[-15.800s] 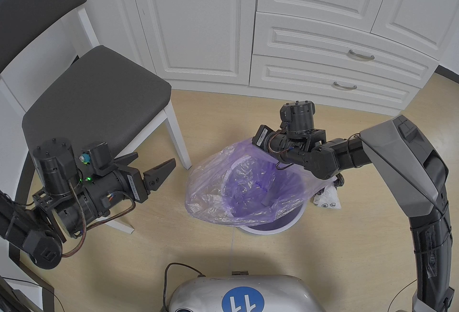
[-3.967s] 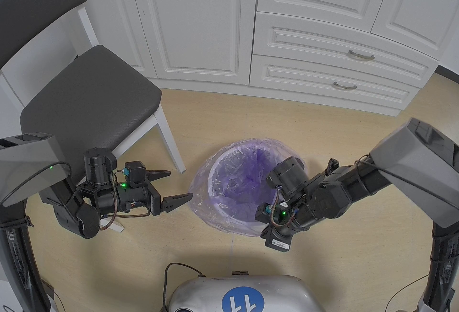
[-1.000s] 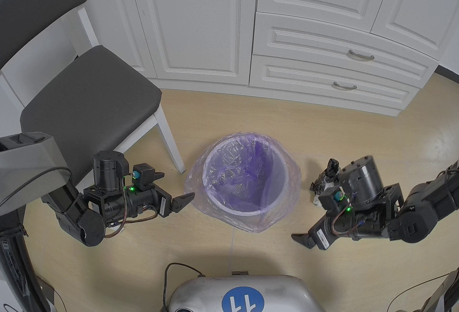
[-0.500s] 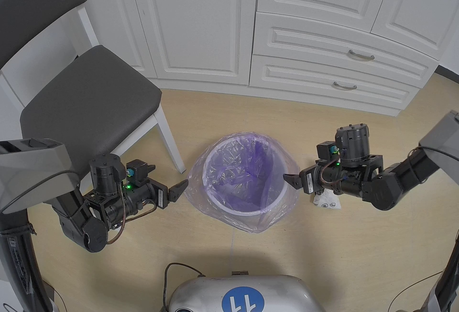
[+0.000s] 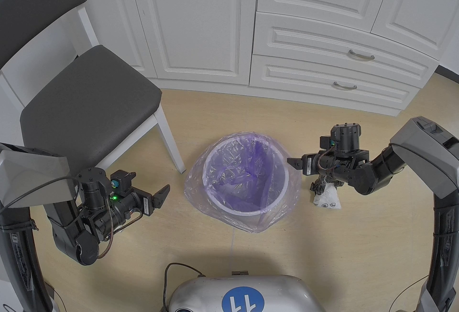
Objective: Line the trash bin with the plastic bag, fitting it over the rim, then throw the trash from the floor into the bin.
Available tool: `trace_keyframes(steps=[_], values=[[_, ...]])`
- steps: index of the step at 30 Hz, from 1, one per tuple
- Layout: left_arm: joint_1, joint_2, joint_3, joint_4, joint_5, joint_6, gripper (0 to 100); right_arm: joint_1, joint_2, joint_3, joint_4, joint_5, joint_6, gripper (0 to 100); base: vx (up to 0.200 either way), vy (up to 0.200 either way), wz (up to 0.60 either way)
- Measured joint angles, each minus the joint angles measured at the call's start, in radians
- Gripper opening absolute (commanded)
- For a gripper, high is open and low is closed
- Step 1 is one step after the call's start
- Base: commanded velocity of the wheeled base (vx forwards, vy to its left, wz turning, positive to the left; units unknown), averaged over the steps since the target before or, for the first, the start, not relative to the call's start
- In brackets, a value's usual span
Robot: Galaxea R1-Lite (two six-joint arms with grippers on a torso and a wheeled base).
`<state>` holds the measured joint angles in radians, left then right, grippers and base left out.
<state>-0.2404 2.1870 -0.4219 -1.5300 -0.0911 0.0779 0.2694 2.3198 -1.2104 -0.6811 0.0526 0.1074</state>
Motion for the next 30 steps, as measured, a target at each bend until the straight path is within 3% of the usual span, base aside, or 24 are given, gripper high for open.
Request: trace_keyframes(steps=[19,30], values=[[0.001,-0.010,0.039,-0.003,-0.007,0.005,100,-0.030,0.272,-0.213,0.039,-0.009,0.010,100,0.000,0.000,0.00],[-0.032,0.000,0.053,-0.003,-0.001,0.002,100,-0.032,0.367,-0.390,0.308,0.000,0.051,100,0.000,0.000,0.00]])
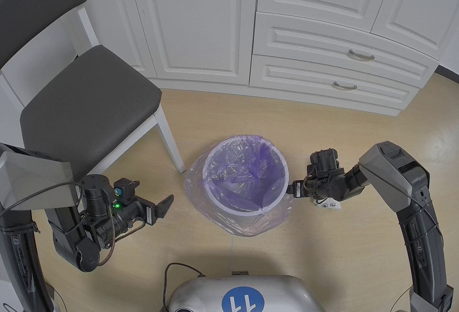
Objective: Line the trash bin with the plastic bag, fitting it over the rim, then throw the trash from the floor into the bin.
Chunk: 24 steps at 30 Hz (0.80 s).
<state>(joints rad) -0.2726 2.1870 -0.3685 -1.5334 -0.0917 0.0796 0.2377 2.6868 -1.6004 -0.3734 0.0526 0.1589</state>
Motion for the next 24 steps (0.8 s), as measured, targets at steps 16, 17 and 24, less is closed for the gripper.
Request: trace_keyframes(steps=[16,17,24], values=[[-0.033,0.222,-0.237,0.035,0.021,-0.008,100,-0.008,-0.067,0.102,-0.003,0.068,0.033,100,0.000,0.000,0.00],[-0.031,0.240,-0.267,0.053,0.021,-0.008,100,-0.006,-0.074,0.114,-0.017,0.068,0.033,100,0.000,0.000,0.00],[-0.008,0.355,-0.514,0.178,0.015,-0.009,100,0.009,-0.091,0.173,-0.131,0.070,0.056,100,0.000,0.000,0.00]])
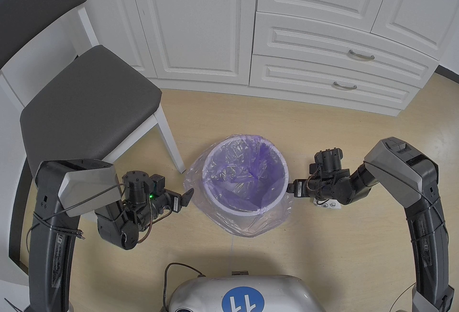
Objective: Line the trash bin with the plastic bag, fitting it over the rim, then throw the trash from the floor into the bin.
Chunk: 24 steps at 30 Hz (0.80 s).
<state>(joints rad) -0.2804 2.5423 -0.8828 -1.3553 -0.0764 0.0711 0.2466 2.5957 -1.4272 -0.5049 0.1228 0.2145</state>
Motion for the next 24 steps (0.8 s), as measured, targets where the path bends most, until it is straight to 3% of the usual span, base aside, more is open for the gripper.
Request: trace_keyframes(steps=[10,16,24], values=[[0.016,0.129,-0.425,0.425,-0.025,0.003,100,0.020,0.026,0.000,-0.014,0.004,0.035,100,0.000,0.000,0.00],[0.021,0.201,-0.646,0.606,-0.031,0.044,100,0.028,0.051,-0.115,0.178,0.004,0.048,100,0.000,0.000,0.00],[0.021,0.275,-0.774,0.662,-0.034,0.061,100,0.032,0.096,-0.307,0.447,0.003,0.069,100,0.000,0.000,0.00]])
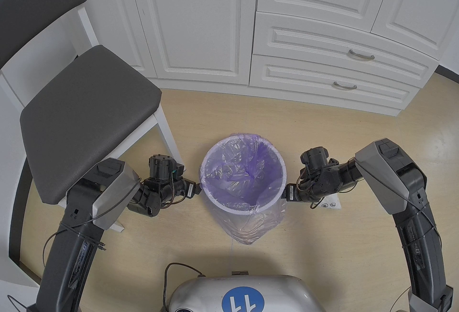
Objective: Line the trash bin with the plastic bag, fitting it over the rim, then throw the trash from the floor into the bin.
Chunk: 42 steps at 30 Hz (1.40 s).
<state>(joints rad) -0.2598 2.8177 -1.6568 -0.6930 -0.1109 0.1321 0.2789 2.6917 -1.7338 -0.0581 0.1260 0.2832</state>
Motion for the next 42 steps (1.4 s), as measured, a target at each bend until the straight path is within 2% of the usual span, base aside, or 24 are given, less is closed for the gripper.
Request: trace_keyframes(steps=[4,8,17,24,29,32,42], values=[[-0.001,0.020,-0.026,0.016,0.000,0.003,100,0.003,0.032,-0.132,0.211,-0.009,0.015,100,0.000,0.000,0.00],[-0.001,0.034,-0.047,0.025,0.000,0.006,100,0.007,0.063,-0.212,0.324,-0.020,0.032,100,0.000,0.000,0.00],[-0.001,0.051,-0.067,0.039,0.004,0.015,100,0.012,0.105,-0.264,0.331,-0.040,0.049,100,0.000,0.000,0.00],[0.000,-0.004,0.037,0.027,0.002,0.037,100,0.017,0.079,-0.247,0.319,-0.074,0.040,100,0.000,0.000,0.00],[-0.007,-0.093,0.186,0.024,0.001,0.046,100,0.014,0.021,-0.163,0.271,-0.086,0.000,100,0.000,0.000,0.00],[-0.012,-0.157,0.291,0.008,0.000,0.050,100,0.010,-0.030,-0.058,0.201,-0.108,-0.067,100,0.000,0.000,0.00],[-0.036,-0.346,0.579,-0.103,0.007,0.054,100,-0.008,-0.242,0.419,-0.195,-0.167,-0.278,100,0.000,0.000,0.00]])
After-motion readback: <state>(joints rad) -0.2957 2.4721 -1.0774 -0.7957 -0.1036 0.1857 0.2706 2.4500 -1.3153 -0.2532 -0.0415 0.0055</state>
